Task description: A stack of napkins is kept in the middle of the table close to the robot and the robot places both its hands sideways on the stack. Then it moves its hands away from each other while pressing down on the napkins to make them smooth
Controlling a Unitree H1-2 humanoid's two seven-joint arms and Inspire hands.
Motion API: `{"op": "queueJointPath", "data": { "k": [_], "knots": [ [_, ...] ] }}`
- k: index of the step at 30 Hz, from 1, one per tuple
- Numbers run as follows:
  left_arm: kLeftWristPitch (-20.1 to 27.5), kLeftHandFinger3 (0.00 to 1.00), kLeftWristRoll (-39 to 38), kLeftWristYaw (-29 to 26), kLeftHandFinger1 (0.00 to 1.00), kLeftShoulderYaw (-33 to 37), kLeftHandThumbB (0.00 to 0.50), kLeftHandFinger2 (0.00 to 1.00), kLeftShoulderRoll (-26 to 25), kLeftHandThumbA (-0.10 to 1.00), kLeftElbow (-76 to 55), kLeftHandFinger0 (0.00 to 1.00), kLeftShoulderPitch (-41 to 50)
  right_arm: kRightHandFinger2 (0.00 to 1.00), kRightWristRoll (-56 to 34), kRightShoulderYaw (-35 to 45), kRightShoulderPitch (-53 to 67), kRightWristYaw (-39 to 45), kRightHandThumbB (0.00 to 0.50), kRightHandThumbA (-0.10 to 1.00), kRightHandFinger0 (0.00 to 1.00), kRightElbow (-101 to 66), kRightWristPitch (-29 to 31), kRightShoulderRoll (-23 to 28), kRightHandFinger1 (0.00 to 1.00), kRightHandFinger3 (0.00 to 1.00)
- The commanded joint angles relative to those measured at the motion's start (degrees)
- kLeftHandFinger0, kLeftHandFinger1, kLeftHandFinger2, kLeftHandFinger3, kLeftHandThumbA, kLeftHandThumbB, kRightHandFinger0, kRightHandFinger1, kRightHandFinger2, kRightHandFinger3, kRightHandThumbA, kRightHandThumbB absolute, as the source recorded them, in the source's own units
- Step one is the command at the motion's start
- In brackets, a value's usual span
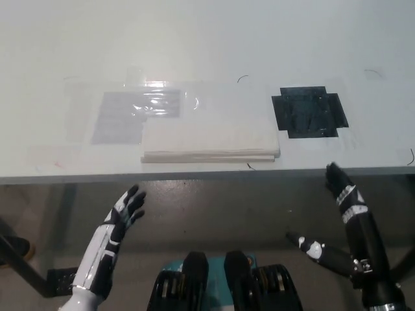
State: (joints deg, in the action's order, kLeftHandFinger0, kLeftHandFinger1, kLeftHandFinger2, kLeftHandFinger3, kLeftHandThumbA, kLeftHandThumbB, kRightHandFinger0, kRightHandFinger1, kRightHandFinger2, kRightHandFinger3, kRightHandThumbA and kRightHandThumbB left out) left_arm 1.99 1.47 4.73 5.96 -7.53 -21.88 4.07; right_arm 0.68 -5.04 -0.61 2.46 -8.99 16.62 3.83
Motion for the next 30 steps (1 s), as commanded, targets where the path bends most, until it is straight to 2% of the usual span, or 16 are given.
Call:
{"op": "queueJointPath", "data": {
  "k": [1, 4, 7, 8, 12, 15, 17, 18, 22, 24, 26, 30],
  "knots": [
    [2.4, 1.0, -1.9, 2.0, 1.0, 0.3, 0.322, 1.0, -0.5, 1.0, -6.8, 1.0, -4.7, 1.0, -1.7, -0.6, -4.2, 1.0, 0.262, 1.0, 1.0, -6.4, -1.2, -1.1, 1.0, 1.0],
    [0.8, 1.0, -4.2, 1.8, 1.0, -0.6, 0.34, 1.0, 0.2, 1.0, -7.1, 1.0, -11.0, 1.0, -2.2, -0.8, -8.6, 1.0, 0.251, 1.0, 1.0, -8.4, -4.1, -2.1, 1.0, 1.0],
    [-4.0, 1.0, -6.3, 0.9, 1.0, -1.7, 0.346, 1.0, 1.3, 1.0, -6.7, 1.0, -17.0, 1.0, -3.4, -0.9, -14.4, 0.9, 0.21, 1.0, 1.0, -6.6, -6.8, -3.7, 1.0, 1.0],
    [-4.6, 1.0, -6.7, 0.7, 1.0, -2.0, 0.338, 1.0, 1.6, 1.0, -6.2, 1.0, -18.3, 1.0, -3.8, -0.7, -15.9, 0.8, 0.203, 1.0, 1.0, -5.5, -7.2, -4.2, 1.0, 1.0],
    [-4.5, 1.0, -6.2, -0.3, 1.0, -3.6, 0.271, 1.0, 2.9, 1.0, 0.7, 1.0, -27.8, 1.0, -6.3, 0.8, -24.7, -0.1, 0.246, 1.0, 1.0, 1.0, -11.5, -7.0, 1.0, 1.0],
    [-5.5, 1.0, -6.6, -1.0, 1.0, -5.1, 0.257, 1.0, 4.0, 1.0, 5.6, 1.0, -32.3, 1.0, -6.4, 1.6, -29.5, -0.3, 0.233, 1.0, 1.0, 6.5, -11.2, -8.5, 1.0, 1.0],
    [-5.1, 1.0, -6.1, -1.4, 1.0, -5.8, 0.258, 1.0, 4.5, 1.0, 10.3, 1.0, -35.5, 1.0, -6.9, 2.3, -33.0, -0.6, 0.21, 1.0, 1.0, 10.8, -11.1, -9.5, 1.0, 1.0],
    [-4.7, 1.0, -5.9, -1.7, 1.0, -6.3, 0.241, 1.0, 4.8, 1.0, 14.1, 1.0, -37.8, 1.0, -7.9, 3.0, -35.4, -0.5, 0.188, 1.0, 1.0, 14.0, -11.1, -10.2, 1.0, 1.0],
    [-4.5, 1.0, -5.7, -2.1, 1.0, -7.6, 0.246, 1.0, 5.4, 1.0, 23.3, 1.0, -43.0, 1.0, -8.3, 4.5, -41.0, -1.2, 0.193, 1.0, 1.0, 22.7, -9.1, -11.6, 1.0, 1.0],
    [-4.4, 1.0, -6.3, -2.3, 1.0, -8.4, 0.27, 1.0, 5.9, 1.0, 28.2, 1.0, -45.7, 1.0, -8.7, 5.6, -44.1, -1.5, 0.215, 1.0, 1.0, 27.8, -8.3, -12.2, 1.0, 1.0],
    [-3.8, 1.0, -8.2, -2.6, 1.0, -9.9, 0.266, 1.0, 7.0, 1.0, 33.2, 1.0, -48.7, 1.0, -9.8, 6.9, -47.6, -1.4, 0.238, 1.0, 1.0, 34.1, -7.5, -12.9, 1.0, 1.0],
    [-4.7, 1.0, -10.3, -1.8, 1.0, -11.6, 0.271, 1.0, 8.0, 1.0, 39.6, 1.0, -52.3, 1.0, -11.7, 9.4, -52.1, -0.5, 0.189, 1.0, 1.0, 44.3, -4.8, -13.6, 1.0, 1.0]
  ]
}}
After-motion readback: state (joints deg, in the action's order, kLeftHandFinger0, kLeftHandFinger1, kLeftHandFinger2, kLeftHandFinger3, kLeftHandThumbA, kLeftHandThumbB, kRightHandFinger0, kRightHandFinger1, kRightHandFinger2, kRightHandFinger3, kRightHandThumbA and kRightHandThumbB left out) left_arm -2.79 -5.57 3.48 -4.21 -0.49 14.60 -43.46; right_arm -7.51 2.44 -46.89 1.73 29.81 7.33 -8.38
